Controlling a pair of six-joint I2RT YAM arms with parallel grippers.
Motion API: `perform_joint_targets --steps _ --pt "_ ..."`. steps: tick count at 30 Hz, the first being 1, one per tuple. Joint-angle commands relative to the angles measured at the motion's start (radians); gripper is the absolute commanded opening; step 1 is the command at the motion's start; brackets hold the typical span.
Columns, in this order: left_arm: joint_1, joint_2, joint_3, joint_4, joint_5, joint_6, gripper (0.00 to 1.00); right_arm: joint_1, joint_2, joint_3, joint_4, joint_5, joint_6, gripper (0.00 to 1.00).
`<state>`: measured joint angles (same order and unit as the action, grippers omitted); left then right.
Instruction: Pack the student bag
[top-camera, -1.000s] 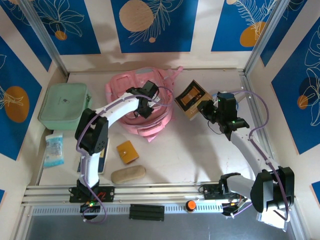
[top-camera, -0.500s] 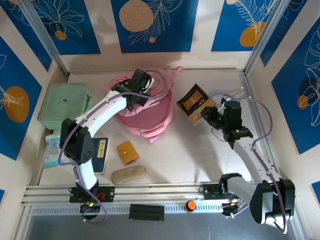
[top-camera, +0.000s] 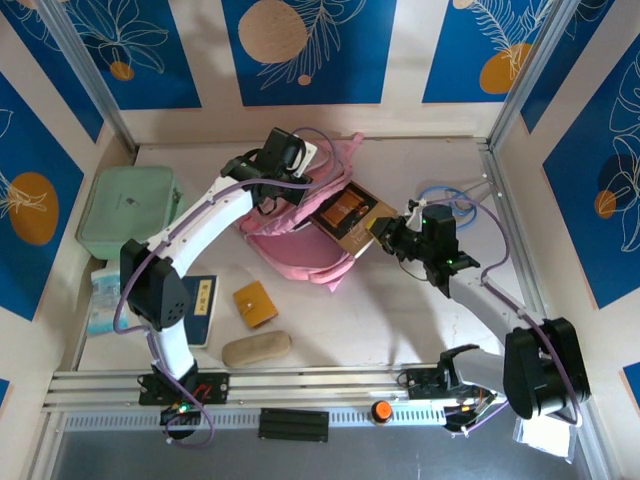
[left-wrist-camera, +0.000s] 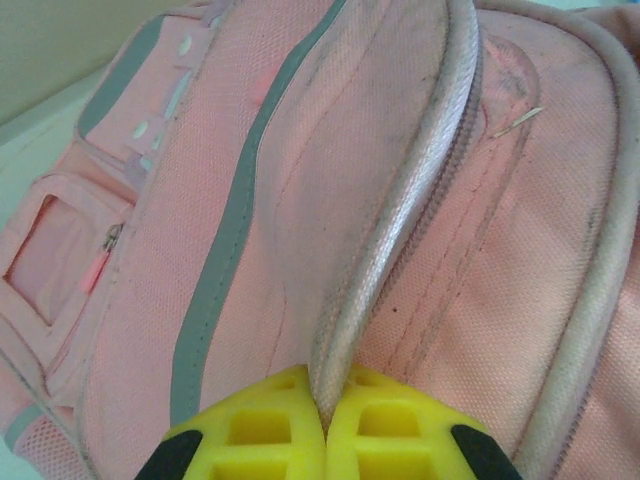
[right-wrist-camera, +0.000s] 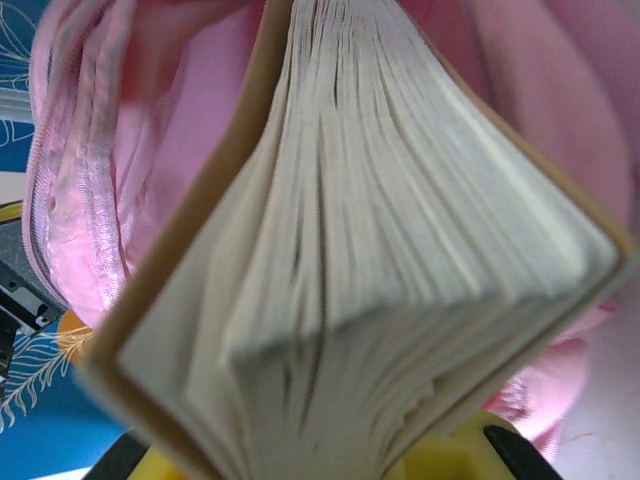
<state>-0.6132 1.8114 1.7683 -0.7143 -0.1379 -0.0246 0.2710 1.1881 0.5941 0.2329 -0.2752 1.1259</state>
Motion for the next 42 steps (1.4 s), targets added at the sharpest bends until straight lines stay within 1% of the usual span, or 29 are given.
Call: perform_joint_targets --steps 1,3,5,11,14,19,23,26,27,30,33,36,42 --pt "-0.014 -0.021 0.064 0.116 0.066 -0.034 0.00 0.028 0.039 0.064 0.139 -0.047 0.062 0.03" --pt "-0.014 -0.023 0.063 0.124 0.079 -0.040 0.00 0.042 0.080 0.089 0.139 -0.041 0.088 0.03" --pt "-0.015 -0.021 0.063 0.128 0.091 -0.044 0.00 0.056 0.125 0.101 0.187 -0.034 0.123 0.03" --pt "-0.015 -0.023 0.058 0.132 0.107 -0.056 0.00 0.078 0.297 0.193 0.202 0.041 0.202 0.04" --pt "-0.016 -0.030 0.048 0.136 0.107 -0.059 0.00 0.099 0.387 0.251 0.206 0.109 0.219 0.04" --pt "-0.014 -0.037 0.030 0.142 0.106 -0.065 0.00 0.143 0.554 0.404 0.131 0.173 0.223 0.06" --pt "-0.014 -0.038 0.024 0.145 0.091 -0.076 0.00 0.185 0.687 0.522 0.115 0.206 0.239 0.13" --pt "-0.014 -0.037 0.025 0.142 0.084 -0.080 0.00 0.201 0.766 0.579 0.118 0.195 0.282 0.19" --pt "-0.014 -0.038 0.024 0.142 0.085 -0.080 0.00 0.203 0.779 0.586 0.123 0.191 0.293 0.22" --pt "-0.014 -0.041 0.018 0.142 0.074 -0.080 0.00 0.202 0.775 0.572 0.129 0.169 0.294 0.46" --pt "-0.013 -0.041 0.008 0.148 0.065 -0.084 0.00 0.197 0.714 0.514 0.110 0.191 0.294 0.69" --pt "-0.011 -0.037 0.001 0.154 0.053 -0.098 0.00 0.178 0.635 0.458 0.072 0.180 0.290 0.74" --pt "0.002 -0.021 -0.018 0.170 0.043 -0.133 0.00 0.151 0.461 0.319 -0.005 0.173 0.268 0.76"
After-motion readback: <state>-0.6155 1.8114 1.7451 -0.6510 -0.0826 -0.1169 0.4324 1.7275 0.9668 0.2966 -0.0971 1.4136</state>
